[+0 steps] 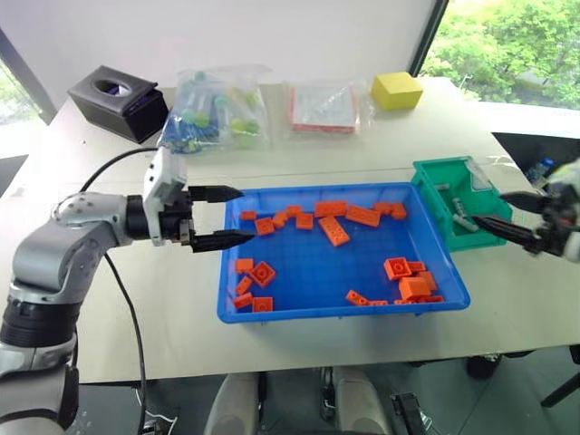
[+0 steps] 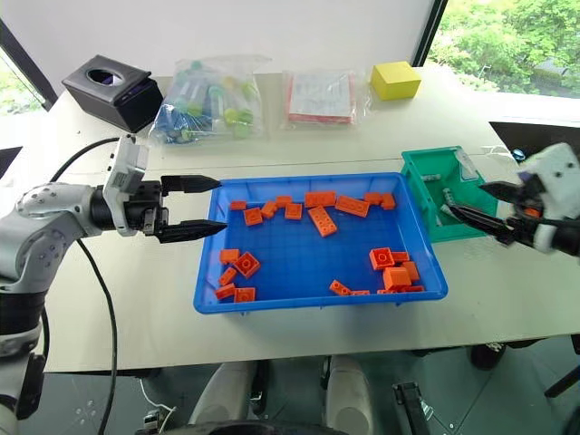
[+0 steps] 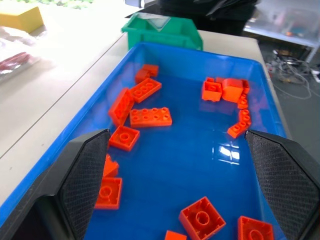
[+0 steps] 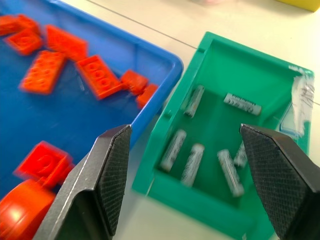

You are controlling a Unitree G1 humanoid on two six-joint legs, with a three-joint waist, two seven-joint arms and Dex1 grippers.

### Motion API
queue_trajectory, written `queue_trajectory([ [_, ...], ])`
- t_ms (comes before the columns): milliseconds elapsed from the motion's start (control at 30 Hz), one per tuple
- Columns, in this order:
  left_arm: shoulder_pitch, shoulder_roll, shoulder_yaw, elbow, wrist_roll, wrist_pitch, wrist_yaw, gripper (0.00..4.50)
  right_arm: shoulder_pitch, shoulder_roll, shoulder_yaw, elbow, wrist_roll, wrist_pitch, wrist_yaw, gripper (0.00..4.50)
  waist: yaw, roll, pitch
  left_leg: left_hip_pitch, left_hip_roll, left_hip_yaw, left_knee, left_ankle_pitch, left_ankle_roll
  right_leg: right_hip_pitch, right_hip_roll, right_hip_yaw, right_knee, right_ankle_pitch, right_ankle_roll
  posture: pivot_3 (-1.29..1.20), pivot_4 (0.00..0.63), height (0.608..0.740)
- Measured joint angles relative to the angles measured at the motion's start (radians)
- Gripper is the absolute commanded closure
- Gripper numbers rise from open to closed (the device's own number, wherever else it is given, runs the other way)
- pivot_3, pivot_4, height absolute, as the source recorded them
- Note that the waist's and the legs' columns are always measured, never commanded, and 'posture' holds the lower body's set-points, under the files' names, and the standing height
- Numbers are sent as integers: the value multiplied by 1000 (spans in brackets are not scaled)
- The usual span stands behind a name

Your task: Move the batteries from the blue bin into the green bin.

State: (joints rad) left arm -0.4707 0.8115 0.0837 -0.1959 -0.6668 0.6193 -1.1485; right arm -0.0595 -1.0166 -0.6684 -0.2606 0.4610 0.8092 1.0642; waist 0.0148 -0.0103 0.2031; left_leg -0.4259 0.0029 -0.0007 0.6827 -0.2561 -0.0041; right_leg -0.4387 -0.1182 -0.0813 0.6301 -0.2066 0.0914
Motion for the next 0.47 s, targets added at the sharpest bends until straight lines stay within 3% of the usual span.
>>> queue_trajectory([
  [200,34,53,70,0,-21,28,-4,0,293,4,-234,-97,121,42,218,991,-1,0,0,2,4,1,1,0,0,1,0,0,-1,-3,-2,0,150,692],
  [467,34,54,90,3,-41,45,-8,0,322,44,-246,-101,145,16,176,991,0,0,-1,2,5,2,1,0,0,2,1,0,-3,-3,-4,0,150,692],
])
